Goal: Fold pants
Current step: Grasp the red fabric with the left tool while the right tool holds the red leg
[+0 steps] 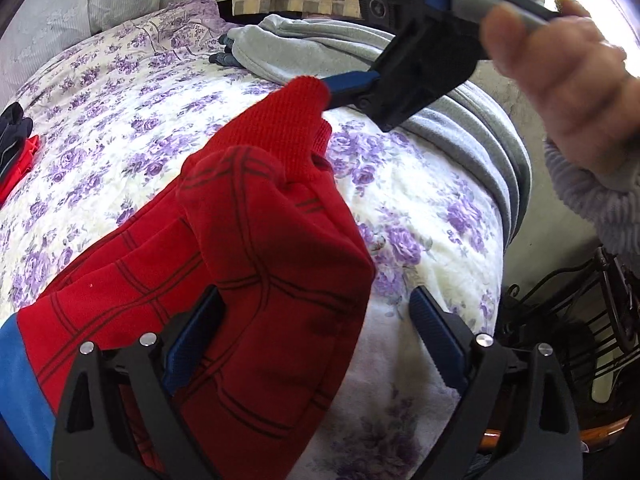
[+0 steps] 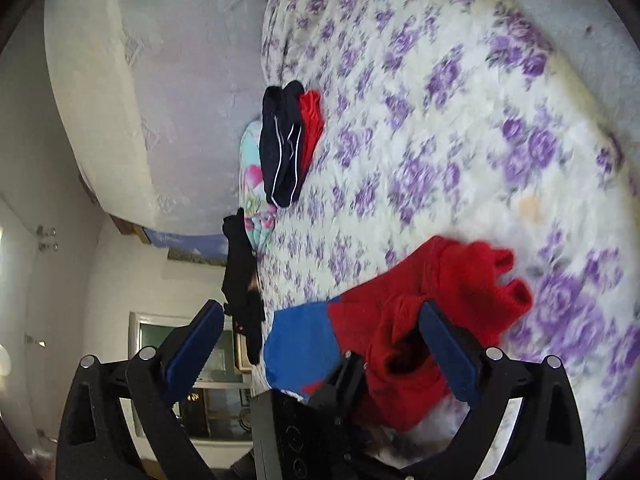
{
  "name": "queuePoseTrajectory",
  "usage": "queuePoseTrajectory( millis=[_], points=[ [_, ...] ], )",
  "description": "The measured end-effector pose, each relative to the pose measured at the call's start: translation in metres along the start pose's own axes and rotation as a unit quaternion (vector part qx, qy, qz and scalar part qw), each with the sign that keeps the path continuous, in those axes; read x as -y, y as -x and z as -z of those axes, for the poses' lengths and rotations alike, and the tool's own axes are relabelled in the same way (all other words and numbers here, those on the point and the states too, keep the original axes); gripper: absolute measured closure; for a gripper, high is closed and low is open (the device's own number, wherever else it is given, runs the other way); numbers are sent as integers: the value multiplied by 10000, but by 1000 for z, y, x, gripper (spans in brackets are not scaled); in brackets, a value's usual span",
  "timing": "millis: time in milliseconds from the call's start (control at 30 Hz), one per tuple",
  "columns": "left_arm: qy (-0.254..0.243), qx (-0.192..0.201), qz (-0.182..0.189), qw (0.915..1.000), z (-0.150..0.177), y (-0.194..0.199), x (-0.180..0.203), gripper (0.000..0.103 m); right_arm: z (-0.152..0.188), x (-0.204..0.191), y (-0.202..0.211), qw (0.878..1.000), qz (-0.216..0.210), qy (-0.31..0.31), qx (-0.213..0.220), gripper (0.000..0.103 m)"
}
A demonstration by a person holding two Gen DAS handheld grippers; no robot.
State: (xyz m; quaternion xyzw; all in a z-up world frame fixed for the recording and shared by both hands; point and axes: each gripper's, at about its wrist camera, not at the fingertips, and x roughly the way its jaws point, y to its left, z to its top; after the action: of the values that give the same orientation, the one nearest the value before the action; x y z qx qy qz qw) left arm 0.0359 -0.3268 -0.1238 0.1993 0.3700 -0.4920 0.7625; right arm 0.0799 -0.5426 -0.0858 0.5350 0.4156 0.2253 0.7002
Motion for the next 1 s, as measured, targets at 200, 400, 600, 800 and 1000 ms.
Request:
queuePoseTrajectory(
  millis=[200,400,600,800,1000],
  points=[
    [-2,-4,21,10000,0,0,0,11,15,-10,-8,9975,311,316,-545,4],
    [-69,-31,-50,10000,1,-1,2,11,22,-21,-44,9906,714,530,-1037,3],
    [-156,-38,-141,9998,2,-1,3,10,-12,17,-2,9931,-885,-633,446,3],
    [-157,-11,-105,9998,3,0,2,10,-10,28,60,9896,-399,-462,1303,3],
    [-66,59,7,10000,3,1,-2,10,21,-27,14,9970,-190,732,-157,3]
  ],
)
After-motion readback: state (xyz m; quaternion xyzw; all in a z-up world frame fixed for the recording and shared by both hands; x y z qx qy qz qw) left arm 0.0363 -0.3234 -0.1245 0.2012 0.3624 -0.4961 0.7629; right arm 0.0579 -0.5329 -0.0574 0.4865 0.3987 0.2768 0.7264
